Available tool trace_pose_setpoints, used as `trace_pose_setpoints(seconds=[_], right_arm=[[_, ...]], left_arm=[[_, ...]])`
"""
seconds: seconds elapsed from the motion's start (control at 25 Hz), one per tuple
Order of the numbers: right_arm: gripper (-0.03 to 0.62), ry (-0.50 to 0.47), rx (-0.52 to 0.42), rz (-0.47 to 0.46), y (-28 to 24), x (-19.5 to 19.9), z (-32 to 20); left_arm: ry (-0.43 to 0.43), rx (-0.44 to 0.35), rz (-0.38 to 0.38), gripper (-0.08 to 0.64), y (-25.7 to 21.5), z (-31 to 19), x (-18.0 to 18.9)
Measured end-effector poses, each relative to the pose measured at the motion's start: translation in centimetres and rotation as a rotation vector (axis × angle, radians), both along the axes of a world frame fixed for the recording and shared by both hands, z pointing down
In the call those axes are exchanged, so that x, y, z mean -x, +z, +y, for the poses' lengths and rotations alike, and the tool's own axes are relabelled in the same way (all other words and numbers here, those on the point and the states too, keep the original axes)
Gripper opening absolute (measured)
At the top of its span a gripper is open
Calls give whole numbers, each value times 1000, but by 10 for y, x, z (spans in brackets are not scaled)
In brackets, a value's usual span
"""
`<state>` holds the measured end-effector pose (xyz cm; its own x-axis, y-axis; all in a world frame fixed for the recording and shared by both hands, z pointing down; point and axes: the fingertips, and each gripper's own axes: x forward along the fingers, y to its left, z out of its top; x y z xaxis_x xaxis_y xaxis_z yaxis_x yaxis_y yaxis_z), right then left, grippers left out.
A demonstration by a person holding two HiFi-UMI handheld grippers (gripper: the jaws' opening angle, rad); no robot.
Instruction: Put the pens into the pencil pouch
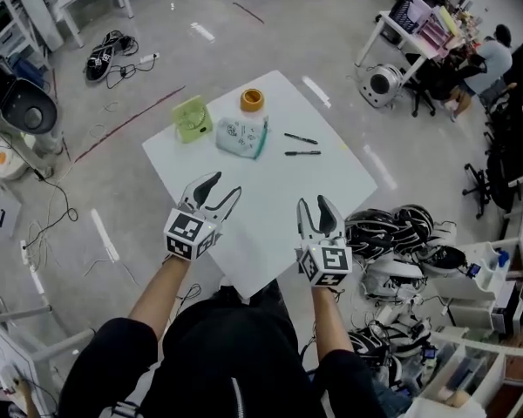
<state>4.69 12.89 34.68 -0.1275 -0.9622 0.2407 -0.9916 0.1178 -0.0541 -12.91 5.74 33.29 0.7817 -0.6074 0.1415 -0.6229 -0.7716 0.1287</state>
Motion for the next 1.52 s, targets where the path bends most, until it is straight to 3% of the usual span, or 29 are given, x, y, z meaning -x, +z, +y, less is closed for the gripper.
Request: trace_pose_setpoints(seconds=[0.24, 0.84, 1.52], right_arm=[[179, -85, 20, 35, 10, -11, -45], [169, -259, 78, -8, 36, -3, -126], [170, -237, 196, -11, 88, -42, -130]], left_arm=[[-48, 10, -11, 233, 5, -34, -17], [-183, 55, -33, 234, 17, -83, -16], [-89, 196, -120, 215, 93, -112, -66]])
